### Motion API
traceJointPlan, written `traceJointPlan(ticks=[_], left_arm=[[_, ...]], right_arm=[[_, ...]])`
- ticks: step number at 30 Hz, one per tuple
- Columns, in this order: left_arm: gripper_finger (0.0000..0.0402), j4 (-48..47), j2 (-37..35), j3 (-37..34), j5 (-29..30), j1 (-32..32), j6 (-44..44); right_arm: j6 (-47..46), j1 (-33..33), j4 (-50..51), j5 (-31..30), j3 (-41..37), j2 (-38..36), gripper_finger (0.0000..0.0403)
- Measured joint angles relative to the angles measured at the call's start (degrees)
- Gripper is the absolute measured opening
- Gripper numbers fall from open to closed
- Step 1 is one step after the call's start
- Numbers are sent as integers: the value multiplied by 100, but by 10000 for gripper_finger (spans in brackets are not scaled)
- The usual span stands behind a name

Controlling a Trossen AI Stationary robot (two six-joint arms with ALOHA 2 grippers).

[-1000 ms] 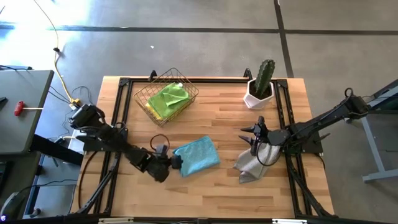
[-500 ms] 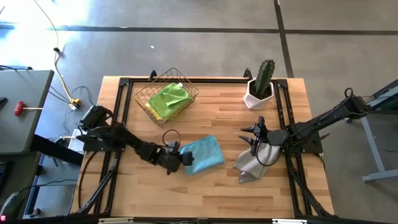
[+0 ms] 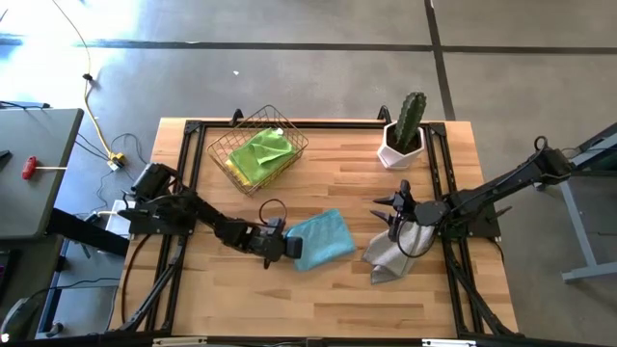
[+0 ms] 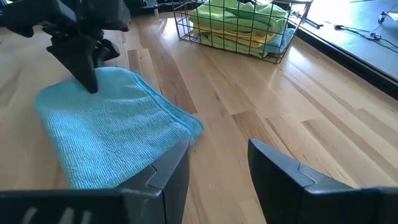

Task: Fold microfiber towels
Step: Put the folded light blue microfiber towel into the wire basket

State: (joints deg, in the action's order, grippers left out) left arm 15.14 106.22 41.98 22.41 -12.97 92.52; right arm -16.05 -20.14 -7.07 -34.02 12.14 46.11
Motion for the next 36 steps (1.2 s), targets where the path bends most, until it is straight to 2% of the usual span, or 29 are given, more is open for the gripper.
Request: traceJointPlan(ticks=[2,9,16,21,28,32,36], left_arm=[[11,11,2,0,-45,0,-143],[3,-66,-153,-26,-625,66,-1202],[1,-416,-656,-69,-779,471,-3701],[1,-947,-972,245,-937,736,-5313],[0,-2577,-1155,1165,-871,1063,-6640],[0,-3769,-1161,1844,-665,1373,-7223],[0,-5006,-1170,2589,-700,1791,-7826]], right_arm=[[0,2,2,0,0,0,154],[0,2,2,2,0,0,154],[0,1,9,1,0,-1,154],[0,0,27,2,0,-2,154],[1,1,131,2,1,-2,154],[0,0,178,2,0,0,154],[1,2,181,2,1,0,154]])
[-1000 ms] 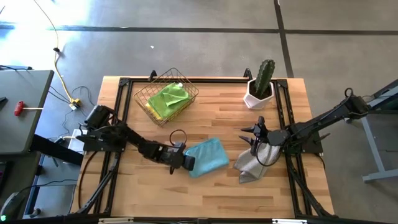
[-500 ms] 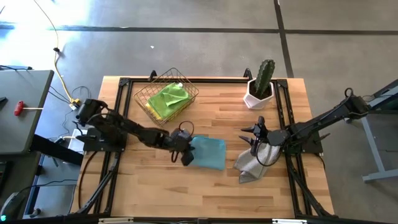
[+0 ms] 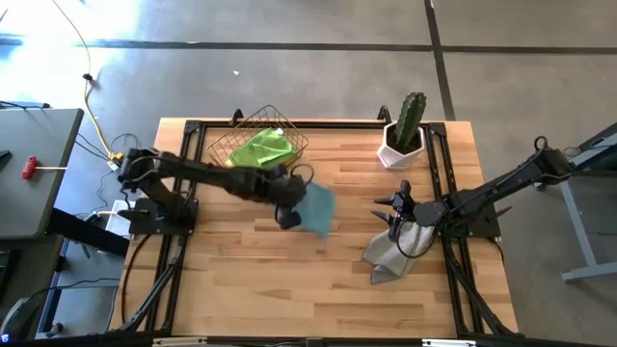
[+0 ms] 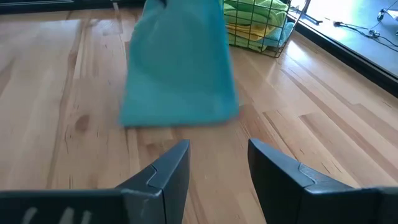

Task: Fold microfiber towels
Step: Put the folded light blue microfiber towel into the wire basket

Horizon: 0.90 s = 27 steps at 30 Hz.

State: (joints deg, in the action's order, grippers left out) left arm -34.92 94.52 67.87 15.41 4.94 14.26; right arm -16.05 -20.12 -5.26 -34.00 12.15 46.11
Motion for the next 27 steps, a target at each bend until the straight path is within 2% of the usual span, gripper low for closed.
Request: traceJointPlan(ticks=[7,14,17,23,27], left_arm=[[0,-1696,-2,1108,-220,863,-1027],[0,-2491,-7,1746,-238,1799,-1968],[0,-2724,-9,1845,-238,2128,-2262],[0,-2728,-11,1907,-193,2727,-2149],[0,-2643,19,1907,-135,3033,-2641]], right_arm=[[0,1,13,0,0,0,154],[1,-2,15,0,-1,0,154],[1,0,15,-2,1,-2,154],[-1,-1,15,0,-1,0,154],[-1,1,15,0,1,0,154]])
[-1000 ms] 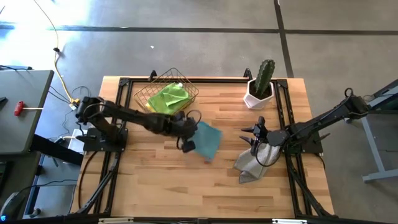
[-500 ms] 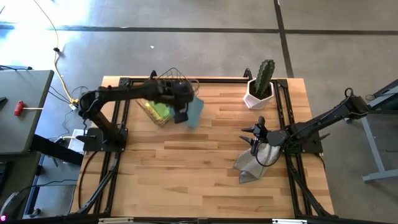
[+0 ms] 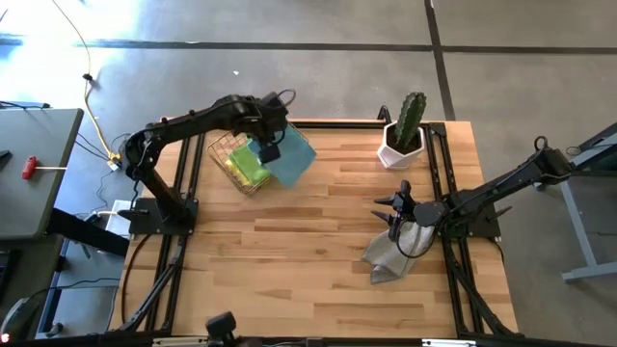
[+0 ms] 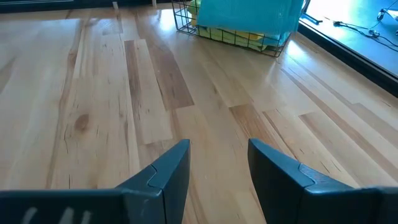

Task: Fold microfiber towels
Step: Put the folded light blue microfiber towel into the wire basket

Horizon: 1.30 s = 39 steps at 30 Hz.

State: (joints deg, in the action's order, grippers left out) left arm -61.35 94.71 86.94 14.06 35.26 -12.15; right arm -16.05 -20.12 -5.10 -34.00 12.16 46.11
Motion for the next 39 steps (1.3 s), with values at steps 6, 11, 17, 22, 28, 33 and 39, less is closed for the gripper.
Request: traceJointPlan(ticks=[6,11,17,22,28,33,39], left_arm=[[0,-189,3,0,-146,270,-582],[0,-420,3,0,-14,466,-1061],[0,-627,12,0,66,740,-1640],[0,-690,212,-9,71,952,-1987],[0,-701,560,-11,84,1086,-2320],[4,-701,608,-11,82,1078,-2153],[51,-862,606,-11,25,1091,-1374]], right_arm=[[0,-2,0,0,0,0,154],[0,-2,0,0,-2,0,154],[1,-1,0,0,-1,0,154],[1,-1,0,-1,-1,0,154],[0,-2,0,0,-1,0,154],[0,-2,0,-1,0,0,154],[0,0,0,0,-2,0,154]])
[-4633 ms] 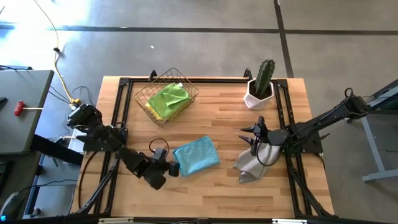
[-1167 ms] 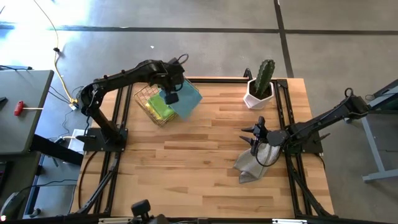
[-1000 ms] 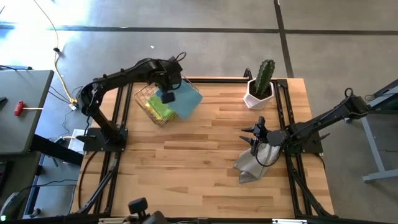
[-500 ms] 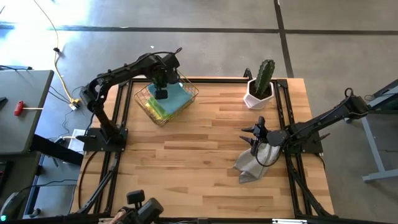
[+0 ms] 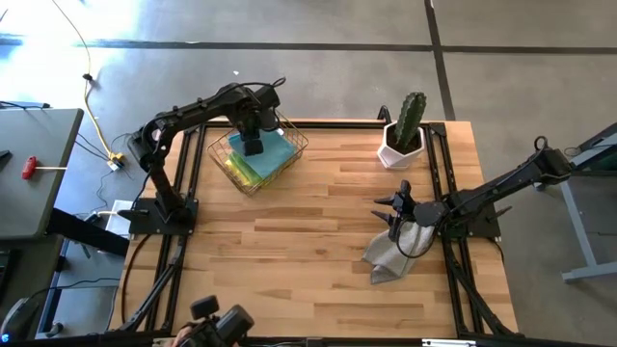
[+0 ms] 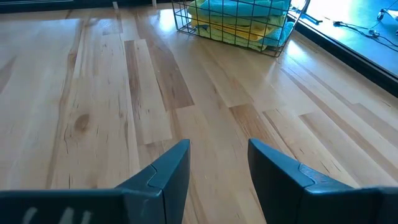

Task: Fold microfiber towels
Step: Put the folded light blue microfiber towel into the wire basket, then fold the gray microfiber towel

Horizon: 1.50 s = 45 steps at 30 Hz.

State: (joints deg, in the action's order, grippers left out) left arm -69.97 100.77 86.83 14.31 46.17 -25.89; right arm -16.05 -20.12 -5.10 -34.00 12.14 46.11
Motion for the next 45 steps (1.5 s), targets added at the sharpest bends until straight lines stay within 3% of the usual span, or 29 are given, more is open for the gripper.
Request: traceJointPlan(ticks=[8,13,16,22,27,31,40,45], left_arm=[[152,-92,-328,0,-20,-48,278],[184,-94,-854,2,-166,-217,596],[189,-94,-1177,3,-665,-414,1128],[187,72,-1514,11,-2568,-1144,2625],[186,366,-1451,11,-2563,-2233,3629],[186,722,-1314,0,-2187,-3181,3910],[186,1526,-1065,-225,168,-5176,3934],[186,2030,-964,-515,521,-5862,4801]], right_arm=[[0,-2,0,-1,2,0,154],[1,-2,0,-2,1,0,154],[1,-1,0,-1,0,0,154],[1,-1,0,0,1,0,154],[0,-2,0,0,0,0,154],[1,-1,0,0,1,-1,154],[0,-1,17,-2,2,0,154],[2,-2,64,-1,2,-9,154]])
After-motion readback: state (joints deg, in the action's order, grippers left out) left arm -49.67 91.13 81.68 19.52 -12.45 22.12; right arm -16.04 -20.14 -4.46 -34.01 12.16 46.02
